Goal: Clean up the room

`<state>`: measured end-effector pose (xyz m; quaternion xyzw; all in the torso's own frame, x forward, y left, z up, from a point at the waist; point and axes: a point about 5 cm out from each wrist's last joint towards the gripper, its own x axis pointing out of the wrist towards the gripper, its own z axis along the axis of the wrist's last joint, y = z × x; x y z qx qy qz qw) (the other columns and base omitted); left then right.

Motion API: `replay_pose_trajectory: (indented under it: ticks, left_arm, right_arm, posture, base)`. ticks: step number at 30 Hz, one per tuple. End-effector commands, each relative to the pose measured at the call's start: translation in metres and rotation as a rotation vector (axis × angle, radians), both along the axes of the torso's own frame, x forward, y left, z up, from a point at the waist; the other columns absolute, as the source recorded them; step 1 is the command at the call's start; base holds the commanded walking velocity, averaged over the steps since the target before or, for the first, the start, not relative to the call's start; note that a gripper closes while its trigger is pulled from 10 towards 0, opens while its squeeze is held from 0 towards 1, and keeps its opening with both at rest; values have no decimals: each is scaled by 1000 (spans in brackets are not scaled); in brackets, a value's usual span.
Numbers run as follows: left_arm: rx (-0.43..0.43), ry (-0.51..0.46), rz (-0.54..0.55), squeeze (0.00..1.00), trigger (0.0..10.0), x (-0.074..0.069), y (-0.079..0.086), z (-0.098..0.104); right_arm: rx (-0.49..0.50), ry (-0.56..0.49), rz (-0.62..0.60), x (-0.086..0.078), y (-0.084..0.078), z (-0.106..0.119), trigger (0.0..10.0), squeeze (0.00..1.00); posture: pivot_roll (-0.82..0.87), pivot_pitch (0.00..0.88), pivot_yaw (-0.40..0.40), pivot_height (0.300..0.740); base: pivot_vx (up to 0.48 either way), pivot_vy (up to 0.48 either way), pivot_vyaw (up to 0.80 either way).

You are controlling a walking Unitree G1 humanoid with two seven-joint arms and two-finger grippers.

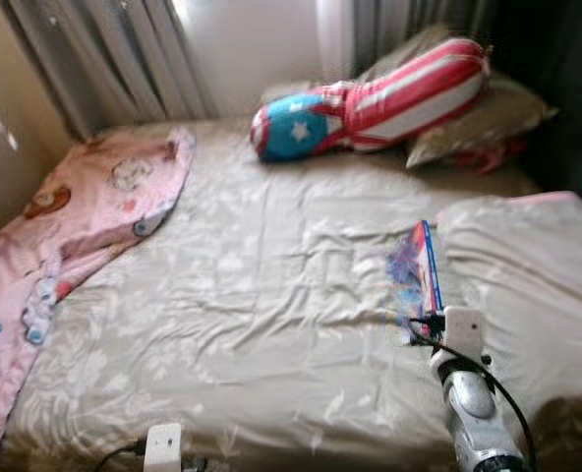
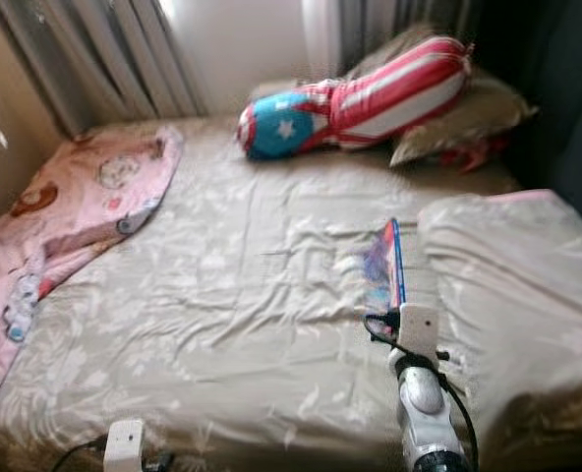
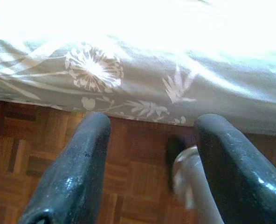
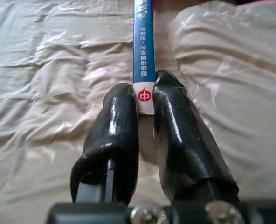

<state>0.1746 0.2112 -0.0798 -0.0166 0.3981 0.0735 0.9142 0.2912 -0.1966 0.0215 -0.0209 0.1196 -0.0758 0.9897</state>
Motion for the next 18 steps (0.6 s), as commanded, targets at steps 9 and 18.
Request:
replay_pose_trajectory:
  ticks: [9, 18]
  left_arm:
    - [32, -35, 15, 0, 10000, -2, 13, 3]
    - [-19, -219, 135, 0, 10000, 28, 20, 24]
  right_arm:
    - [72, -77, 98, 10, 24, 12, 10000, 0]
    - [119, -107, 211, 9, 40, 15, 10000, 0]
  posture:
    - [-45, 82, 81, 726]
    - [-46, 81, 79, 726]
  base:
    - [0, 0, 0]
    - [0, 0, 0]
